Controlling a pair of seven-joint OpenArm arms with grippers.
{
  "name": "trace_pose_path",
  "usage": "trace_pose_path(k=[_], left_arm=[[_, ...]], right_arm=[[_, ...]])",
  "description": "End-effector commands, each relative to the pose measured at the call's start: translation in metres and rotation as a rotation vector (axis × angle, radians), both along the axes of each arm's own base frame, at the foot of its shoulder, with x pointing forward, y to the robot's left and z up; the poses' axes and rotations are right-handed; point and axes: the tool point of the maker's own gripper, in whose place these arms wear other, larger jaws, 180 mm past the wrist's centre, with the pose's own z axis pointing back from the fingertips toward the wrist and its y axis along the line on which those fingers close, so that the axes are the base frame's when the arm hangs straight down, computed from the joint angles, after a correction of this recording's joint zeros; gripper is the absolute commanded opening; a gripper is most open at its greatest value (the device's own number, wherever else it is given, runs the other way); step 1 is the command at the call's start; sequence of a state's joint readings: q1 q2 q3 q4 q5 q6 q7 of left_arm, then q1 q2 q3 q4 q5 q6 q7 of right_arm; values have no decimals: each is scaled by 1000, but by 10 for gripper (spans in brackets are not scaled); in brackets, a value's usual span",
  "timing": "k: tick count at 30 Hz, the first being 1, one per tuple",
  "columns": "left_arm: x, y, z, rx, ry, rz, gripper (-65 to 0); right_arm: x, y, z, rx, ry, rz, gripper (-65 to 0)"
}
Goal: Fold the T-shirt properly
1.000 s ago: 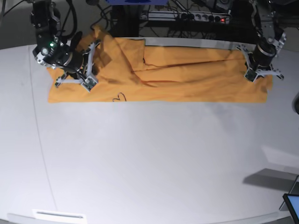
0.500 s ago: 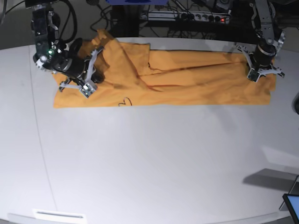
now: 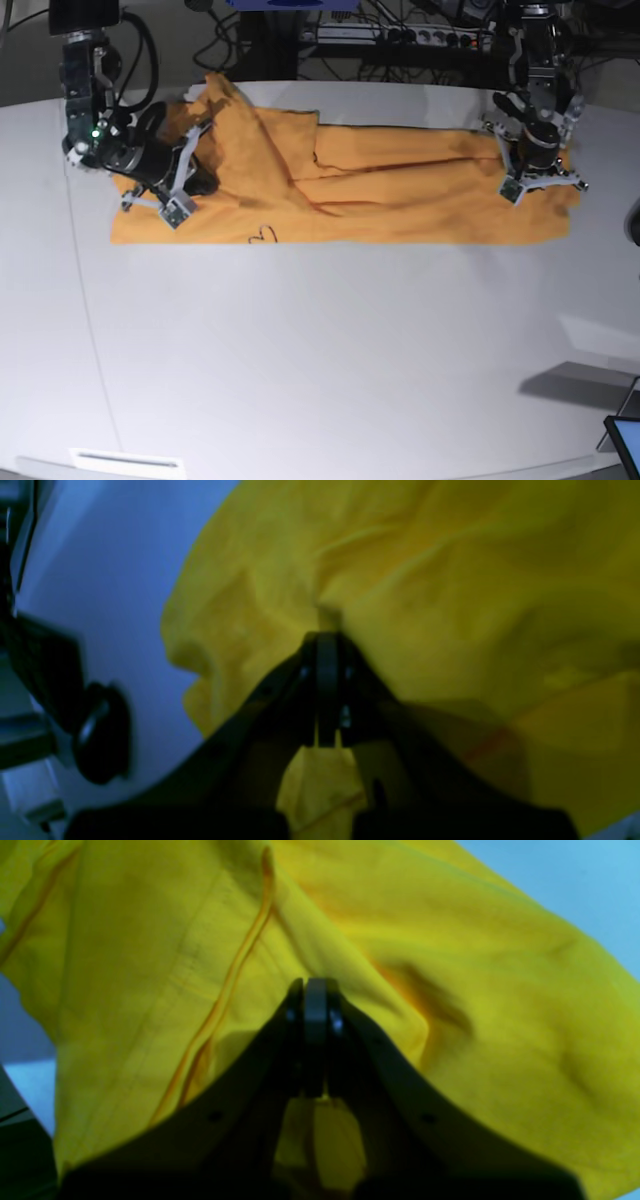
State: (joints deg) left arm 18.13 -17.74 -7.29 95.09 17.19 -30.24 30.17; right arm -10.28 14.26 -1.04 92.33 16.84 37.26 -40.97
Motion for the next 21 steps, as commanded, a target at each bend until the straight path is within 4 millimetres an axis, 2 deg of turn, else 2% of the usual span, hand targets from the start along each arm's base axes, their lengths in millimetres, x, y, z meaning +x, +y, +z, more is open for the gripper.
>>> trace_pose_path(k=[1,9,14,19,21], left_arm=[[-11,-27,-14,-70,79,-67,-650],[7,-62,-8,-50,85,-153,-650],[14,-65,4,-15,51,-176,-650],[12,-69,-2,73,67,-177,-650],[11,-78,-4,78,72,-198,-650]], right_arm=[[-17,-46,-27,-227,111,-28,-647],[-3,-92,-15,-283,82,-111,-647],[2,-116,-15,-332,91,-119,-647],[4,-131,-24,-330,102,-134,-647],[6,-135,-26,-332,107,-141,-647]])
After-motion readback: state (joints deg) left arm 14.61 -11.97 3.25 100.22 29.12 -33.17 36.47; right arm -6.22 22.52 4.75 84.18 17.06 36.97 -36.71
